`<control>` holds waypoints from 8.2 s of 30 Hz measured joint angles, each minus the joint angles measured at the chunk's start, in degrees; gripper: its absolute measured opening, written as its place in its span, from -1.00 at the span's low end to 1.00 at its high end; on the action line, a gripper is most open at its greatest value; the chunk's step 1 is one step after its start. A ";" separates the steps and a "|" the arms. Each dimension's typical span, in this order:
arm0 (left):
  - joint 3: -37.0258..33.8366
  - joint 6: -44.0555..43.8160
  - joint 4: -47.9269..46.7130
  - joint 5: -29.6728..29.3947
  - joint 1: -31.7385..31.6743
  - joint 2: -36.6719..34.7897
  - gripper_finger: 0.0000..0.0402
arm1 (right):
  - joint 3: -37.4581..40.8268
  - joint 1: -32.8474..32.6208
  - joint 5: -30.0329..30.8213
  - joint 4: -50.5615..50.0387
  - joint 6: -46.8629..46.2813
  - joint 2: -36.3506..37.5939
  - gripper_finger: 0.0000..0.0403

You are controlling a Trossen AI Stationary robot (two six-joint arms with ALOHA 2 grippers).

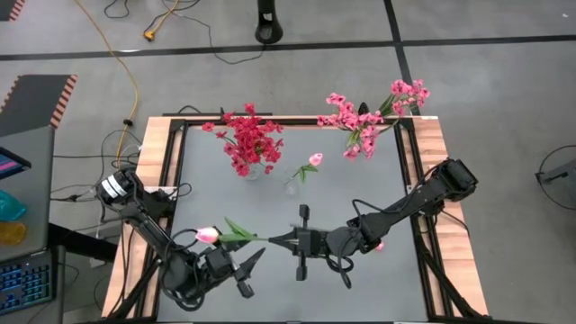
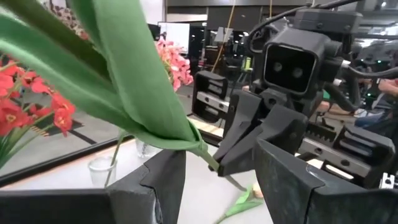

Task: Sort flowers into vase by color
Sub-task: Put the pink flower into the bottom transparent vase

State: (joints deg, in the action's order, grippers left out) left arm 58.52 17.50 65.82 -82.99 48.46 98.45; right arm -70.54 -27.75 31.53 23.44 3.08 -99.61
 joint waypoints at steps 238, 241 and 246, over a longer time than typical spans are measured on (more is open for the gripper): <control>0.02 -39.55 -45.48 31.39 -13.04 -1.14 -0.25 | -9.16 2.53 -12.42 -85.22 -2.43 -12.17 -0.88; 0.02 -45.12 -45.36 33.89 -13.06 -1.42 -0.25 | -10.28 0.73 -5.18 -83.10 0.78 -12.13 -0.87; 0.00 -56.60 -47.45 39.58 -13.77 -1.42 -0.25 | -11.39 -2.19 5.74 -77.10 7.52 -12.11 -0.87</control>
State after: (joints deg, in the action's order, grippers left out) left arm 58.52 -39.10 18.37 -43.41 34.69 97.03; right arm -81.93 -29.94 37.27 -53.66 10.60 -111.72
